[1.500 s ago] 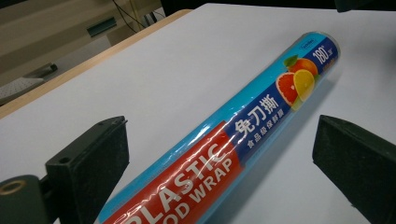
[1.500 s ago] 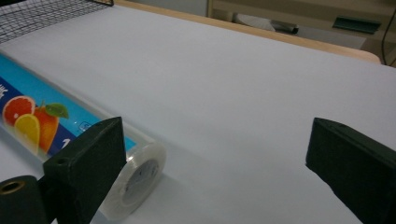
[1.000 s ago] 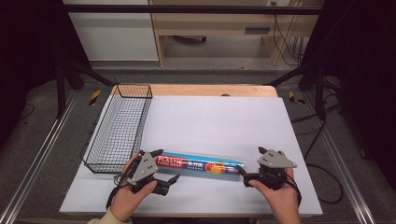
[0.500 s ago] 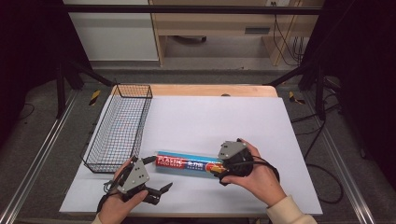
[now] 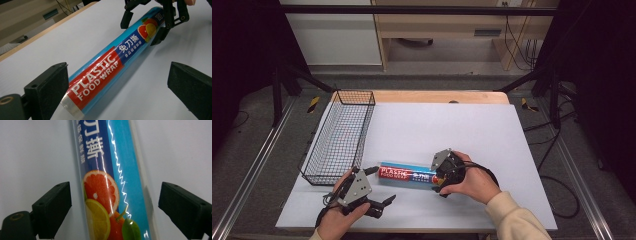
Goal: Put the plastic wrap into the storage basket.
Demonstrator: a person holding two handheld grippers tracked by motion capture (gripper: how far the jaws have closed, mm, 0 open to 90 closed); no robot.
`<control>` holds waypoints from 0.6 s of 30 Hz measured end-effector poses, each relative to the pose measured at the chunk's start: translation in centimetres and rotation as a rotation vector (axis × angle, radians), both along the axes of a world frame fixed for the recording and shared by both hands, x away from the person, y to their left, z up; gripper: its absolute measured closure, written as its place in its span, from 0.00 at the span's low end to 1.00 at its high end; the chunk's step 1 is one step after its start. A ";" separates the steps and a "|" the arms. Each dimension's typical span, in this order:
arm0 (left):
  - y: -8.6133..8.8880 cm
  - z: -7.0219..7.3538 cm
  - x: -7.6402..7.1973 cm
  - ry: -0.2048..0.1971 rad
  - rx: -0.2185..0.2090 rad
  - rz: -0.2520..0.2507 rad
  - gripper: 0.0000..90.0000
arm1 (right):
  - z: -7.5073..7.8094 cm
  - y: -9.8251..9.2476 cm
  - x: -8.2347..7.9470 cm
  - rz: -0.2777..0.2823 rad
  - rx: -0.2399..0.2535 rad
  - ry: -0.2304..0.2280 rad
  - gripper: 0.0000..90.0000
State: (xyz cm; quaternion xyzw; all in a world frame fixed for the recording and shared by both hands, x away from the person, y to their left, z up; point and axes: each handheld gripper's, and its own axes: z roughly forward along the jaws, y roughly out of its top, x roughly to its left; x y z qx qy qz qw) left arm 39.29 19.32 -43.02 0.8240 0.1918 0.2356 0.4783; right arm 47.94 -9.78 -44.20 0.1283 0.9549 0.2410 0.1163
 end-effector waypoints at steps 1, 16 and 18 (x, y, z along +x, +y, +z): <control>0.0 0.0 0.0 0.000 0.000 0.000 0.04 | -0.1 0.0 0.1 0.000 -0.012 0.008 0.14; 0.0 -0.1 0.1 0.004 0.010 0.003 0.04 | -1.3 -0.2 0.8 0.016 -0.054 0.061 0.27; 0.0 -0.1 0.1 0.006 0.011 0.005 0.04 | -1.4 -0.2 0.9 0.007 -0.058 0.059 0.28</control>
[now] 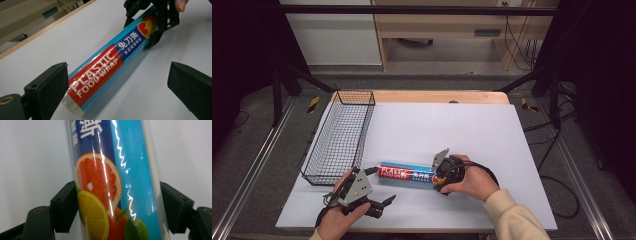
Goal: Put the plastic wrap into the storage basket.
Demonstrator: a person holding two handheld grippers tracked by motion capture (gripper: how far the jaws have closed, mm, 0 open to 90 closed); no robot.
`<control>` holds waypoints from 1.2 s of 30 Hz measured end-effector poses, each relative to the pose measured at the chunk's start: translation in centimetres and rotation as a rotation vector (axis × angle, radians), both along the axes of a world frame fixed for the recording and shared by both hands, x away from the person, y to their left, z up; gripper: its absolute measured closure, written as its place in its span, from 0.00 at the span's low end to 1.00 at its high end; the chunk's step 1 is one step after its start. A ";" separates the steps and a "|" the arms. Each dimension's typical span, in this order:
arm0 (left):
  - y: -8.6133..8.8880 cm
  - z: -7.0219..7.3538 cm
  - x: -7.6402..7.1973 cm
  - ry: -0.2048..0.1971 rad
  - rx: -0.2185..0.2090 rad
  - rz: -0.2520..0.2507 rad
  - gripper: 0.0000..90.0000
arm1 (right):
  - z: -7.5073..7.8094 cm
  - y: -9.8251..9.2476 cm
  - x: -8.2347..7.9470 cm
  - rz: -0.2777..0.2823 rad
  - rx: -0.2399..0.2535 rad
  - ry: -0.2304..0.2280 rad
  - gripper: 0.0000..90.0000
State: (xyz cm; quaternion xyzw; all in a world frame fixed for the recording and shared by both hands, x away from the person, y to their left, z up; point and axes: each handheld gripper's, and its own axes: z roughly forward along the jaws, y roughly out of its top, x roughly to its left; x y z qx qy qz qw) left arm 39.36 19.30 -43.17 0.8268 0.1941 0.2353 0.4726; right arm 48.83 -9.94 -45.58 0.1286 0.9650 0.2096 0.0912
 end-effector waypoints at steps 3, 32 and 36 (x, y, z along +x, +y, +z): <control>0.0 0.0 0.0 0.002 0.003 -0.001 0.04 | -0.1 0.1 0.2 -0.006 -0.010 -0.001 0.30; -0.7 2.2 0.3 -0.066 0.068 -0.006 0.04 | 3.3 -2.2 -2.2 0.026 -0.055 -0.226 0.33; -1.9 4.5 0.8 -0.099 0.123 -0.040 0.04 | 4.8 -3.0 -2.9 0.031 -0.095 -0.260 0.33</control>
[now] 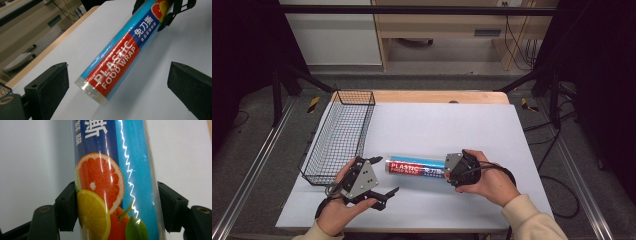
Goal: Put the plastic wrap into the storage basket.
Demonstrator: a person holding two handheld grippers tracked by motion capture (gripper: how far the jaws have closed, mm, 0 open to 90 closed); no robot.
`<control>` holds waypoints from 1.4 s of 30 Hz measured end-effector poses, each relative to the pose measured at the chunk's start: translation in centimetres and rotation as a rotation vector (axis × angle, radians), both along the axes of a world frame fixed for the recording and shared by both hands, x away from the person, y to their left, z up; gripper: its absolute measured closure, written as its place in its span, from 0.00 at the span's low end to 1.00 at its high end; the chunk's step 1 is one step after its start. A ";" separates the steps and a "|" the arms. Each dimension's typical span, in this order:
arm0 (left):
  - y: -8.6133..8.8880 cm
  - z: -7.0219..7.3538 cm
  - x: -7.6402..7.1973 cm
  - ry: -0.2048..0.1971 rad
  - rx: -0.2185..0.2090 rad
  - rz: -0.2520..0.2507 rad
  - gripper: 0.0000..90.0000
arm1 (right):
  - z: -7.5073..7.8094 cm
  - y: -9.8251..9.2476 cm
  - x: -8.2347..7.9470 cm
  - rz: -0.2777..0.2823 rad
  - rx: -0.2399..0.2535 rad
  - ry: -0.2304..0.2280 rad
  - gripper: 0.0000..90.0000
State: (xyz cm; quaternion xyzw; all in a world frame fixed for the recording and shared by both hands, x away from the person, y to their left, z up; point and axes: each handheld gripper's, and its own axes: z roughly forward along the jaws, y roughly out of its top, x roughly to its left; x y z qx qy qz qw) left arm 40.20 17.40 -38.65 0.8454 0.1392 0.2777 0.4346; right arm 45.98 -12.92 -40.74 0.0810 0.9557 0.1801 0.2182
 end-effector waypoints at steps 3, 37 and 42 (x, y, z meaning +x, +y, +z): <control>-0.9 1.3 0.6 -0.014 0.056 -0.027 0.04 | 1.2 -0.5 -0.5 0.000 -0.015 -0.020 0.33; -6.3 3.3 3.7 -0.091 0.291 -0.128 0.09 | 7.4 1.5 -1.4 0.077 -0.132 -0.116 0.33; -6.9 2.7 4.0 -0.083 0.359 -0.146 0.11 | 7.8 1.7 -1.5 0.073 -0.137 -0.121 0.33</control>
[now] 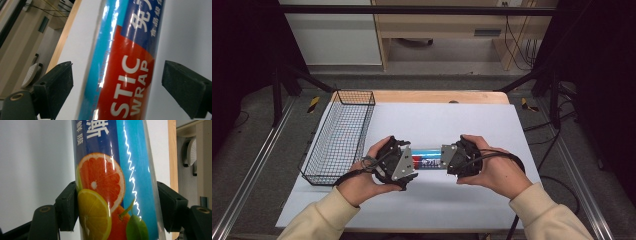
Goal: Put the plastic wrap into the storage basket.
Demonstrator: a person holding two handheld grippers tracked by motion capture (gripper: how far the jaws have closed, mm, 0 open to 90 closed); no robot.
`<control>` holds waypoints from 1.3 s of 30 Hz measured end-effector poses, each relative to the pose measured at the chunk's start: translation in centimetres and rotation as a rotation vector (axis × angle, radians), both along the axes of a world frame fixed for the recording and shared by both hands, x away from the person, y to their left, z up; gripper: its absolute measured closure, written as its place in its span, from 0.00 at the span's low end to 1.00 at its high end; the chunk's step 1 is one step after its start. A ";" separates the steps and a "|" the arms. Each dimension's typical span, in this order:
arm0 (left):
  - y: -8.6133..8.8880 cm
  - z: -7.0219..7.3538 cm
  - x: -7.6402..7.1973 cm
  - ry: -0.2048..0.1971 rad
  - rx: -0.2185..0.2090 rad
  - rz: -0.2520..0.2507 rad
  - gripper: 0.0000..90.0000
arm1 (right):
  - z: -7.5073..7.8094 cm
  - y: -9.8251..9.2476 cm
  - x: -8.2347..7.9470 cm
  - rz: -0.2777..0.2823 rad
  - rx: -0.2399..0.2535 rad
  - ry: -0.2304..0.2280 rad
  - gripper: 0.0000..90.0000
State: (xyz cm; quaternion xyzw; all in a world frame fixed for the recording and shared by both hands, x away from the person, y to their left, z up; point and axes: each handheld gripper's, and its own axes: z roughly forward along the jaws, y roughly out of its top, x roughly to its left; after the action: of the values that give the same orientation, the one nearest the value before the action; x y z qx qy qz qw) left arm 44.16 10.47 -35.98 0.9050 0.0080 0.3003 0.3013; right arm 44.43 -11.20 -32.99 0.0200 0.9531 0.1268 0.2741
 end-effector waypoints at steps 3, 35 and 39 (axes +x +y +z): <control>-0.2 -0.1 0.1 0.003 0.006 0.000 0.13 | 0.3 0.1 -0.1 0.005 0.010 0.002 0.33; -0.9 -0.7 0.9 0.040 0.065 0.043 0.30 | 0.5 1.5 -0.4 0.035 0.003 0.007 0.33; -0.9 -0.9 0.6 0.037 0.060 0.050 0.30 | 0.3 1.6 -0.4 0.043 0.002 0.003 0.33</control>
State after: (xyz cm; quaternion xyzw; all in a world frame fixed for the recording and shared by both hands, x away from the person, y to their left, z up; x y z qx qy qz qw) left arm 44.79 9.57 -36.86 0.9186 0.0273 0.2909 0.2662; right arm 44.01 -9.64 -32.66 -0.0002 0.9535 0.1337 0.2699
